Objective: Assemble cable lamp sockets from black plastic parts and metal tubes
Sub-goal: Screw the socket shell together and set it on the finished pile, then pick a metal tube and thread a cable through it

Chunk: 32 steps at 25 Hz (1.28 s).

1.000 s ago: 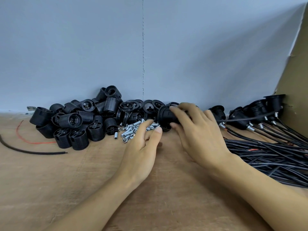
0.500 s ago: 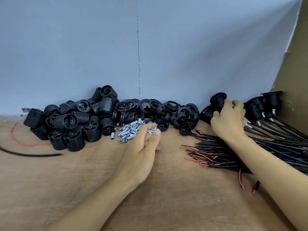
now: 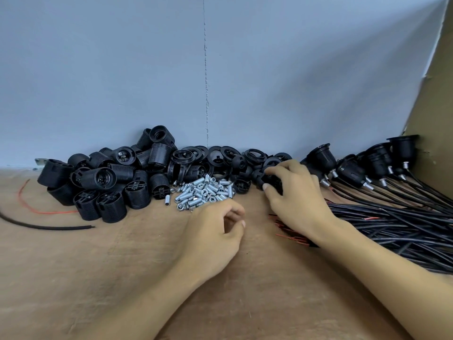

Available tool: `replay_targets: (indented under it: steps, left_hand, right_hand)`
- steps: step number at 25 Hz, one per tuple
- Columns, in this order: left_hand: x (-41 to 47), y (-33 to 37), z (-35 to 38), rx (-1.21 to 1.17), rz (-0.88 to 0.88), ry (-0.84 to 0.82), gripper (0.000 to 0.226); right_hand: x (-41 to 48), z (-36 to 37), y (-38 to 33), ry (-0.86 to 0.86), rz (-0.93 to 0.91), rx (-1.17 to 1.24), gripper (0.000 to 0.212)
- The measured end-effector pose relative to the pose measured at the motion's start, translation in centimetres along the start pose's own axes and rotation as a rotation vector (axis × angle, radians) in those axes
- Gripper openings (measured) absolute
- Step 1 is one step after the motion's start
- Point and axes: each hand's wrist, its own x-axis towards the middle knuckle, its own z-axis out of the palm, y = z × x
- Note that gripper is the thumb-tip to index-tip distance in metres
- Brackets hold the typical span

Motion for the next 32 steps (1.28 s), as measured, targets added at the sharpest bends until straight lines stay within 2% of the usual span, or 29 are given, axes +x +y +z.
replay_targets:
  steps: [2, 5, 8, 11, 14, 17, 21, 27, 30, 32]
  left_hand:
    - [0.4, -0.5, -0.1, 0.070, -0.085, 0.109, 0.026]
    - [1.2, -1.3, -1.0, 0.060, -0.226, 0.230, 0.034]
    - [1.7, -1.9, -2.0, 0.144, -0.186, 0.262, 0.035]
    - [2.1, -2.5, -2.6, 0.202, -0.168, 0.273, 0.027]
    - [2.3, -2.7, -2.6, 0.265, -0.151, 0.251, 0.022]
    - [2.3, -2.6, -2.3, 0.294, -0.121, 0.240, 0.024]
    - [2.3, -2.8, -2.3, 0.300, -0.113, 0.253, 0.027]
    - [2.3, -3.0, -2.3, 0.294, -0.099, 0.281, 0.031]
    - [2.1, -2.9, -2.1, 0.279, -0.063, 0.270, 0.030]
    - [1.8, -2.6, -1.8, 0.295, 0.008, 0.227, 0.029]
  right_hand:
    - [-1.2, 0.4, -1.4, -0.021, -0.082, 0.005, 0.034]
    - [-2.6, 0.9, -2.6, -0.150, -0.213, 0.015, 0.034]
    - [-2.7, 1.0, -2.5, -0.266, -0.256, 0.089, 0.032]
    - [-2.4, 1.1, -2.1, -0.272, -0.256, 0.119, 0.032]
    - [-2.4, 1.6, -2.0, -0.304, -0.306, 0.011, 0.045]
    - [-2.2, 2.0, -1.8, -0.346, -0.307, -0.100, 0.051]
    - [-2.1, 1.9, -1.9, -0.348, -0.301, -0.095, 0.046]
    - [-2.5, 1.2, -2.0, -0.312, -0.313, 0.097, 0.027]
    - [-2.1, 1.6, -2.2, -0.326, -0.286, 0.053, 0.046]
    - [-1.8, 2.0, -2.5, -0.355, -0.288, -0.063, 0.049]
